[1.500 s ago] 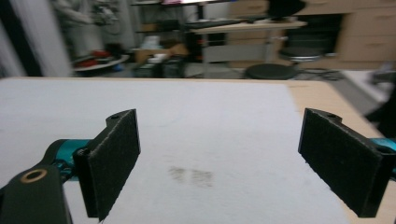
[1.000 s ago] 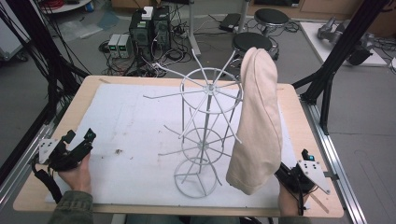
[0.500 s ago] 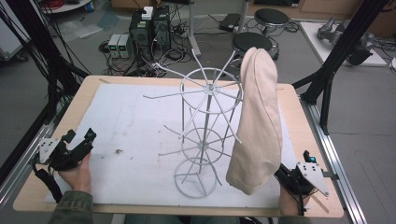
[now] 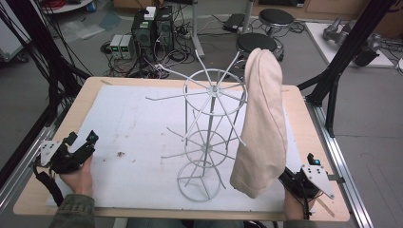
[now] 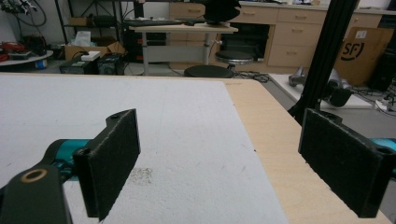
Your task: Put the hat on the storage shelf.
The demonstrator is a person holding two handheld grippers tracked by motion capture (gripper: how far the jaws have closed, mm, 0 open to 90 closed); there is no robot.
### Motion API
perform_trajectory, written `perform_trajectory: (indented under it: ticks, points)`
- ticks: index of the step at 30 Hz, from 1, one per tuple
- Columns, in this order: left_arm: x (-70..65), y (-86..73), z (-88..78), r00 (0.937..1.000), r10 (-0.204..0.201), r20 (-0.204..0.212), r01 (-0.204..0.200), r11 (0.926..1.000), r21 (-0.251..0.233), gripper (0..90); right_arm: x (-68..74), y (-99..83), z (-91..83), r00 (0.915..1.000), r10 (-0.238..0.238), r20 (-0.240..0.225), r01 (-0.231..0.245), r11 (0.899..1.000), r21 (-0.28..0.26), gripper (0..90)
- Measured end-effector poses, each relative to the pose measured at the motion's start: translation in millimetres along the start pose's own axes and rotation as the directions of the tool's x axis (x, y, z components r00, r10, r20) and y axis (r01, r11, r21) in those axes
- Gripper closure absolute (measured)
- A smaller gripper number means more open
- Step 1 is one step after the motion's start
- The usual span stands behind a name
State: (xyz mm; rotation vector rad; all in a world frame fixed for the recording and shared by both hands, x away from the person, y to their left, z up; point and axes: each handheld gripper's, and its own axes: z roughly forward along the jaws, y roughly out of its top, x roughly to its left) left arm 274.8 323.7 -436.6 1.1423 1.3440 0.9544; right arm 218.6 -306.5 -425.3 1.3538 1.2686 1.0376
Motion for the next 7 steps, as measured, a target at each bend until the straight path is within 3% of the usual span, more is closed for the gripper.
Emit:
perform_trajectory:
  ticks: [7]
  points:
    - [0.1, 0.0, 0.2, 1.0, -0.001, -0.001, 0.001, 1.0, 0.0, 26.6, 0.6, -0.2, 0.6, 0.9999, 0.0, -0.011, 0.001, 1.0, 0.007, 11.7]
